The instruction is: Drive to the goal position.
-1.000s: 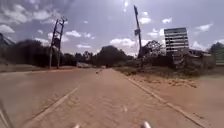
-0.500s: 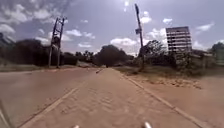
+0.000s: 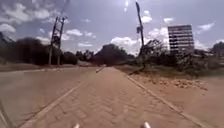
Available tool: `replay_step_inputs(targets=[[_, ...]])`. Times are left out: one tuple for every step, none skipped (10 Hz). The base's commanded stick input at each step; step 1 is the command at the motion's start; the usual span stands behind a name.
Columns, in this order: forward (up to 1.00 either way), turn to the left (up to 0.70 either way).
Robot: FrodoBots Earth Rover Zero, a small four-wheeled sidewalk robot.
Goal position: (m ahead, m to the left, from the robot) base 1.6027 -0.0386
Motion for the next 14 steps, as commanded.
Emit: replay_step_inputs(targets=[[0.50,0.00],[0.50,0.00],[0.50,0.00],[0.50,0.00],[0.50,0.00],[0.50,0.00],[0.50,0.00],[0.50,0.00],[0.50,0.00],[0.50,0.00],[0.50,0.00],[0.50,0.00],[0.50,0.00],[0.50,0.00]])
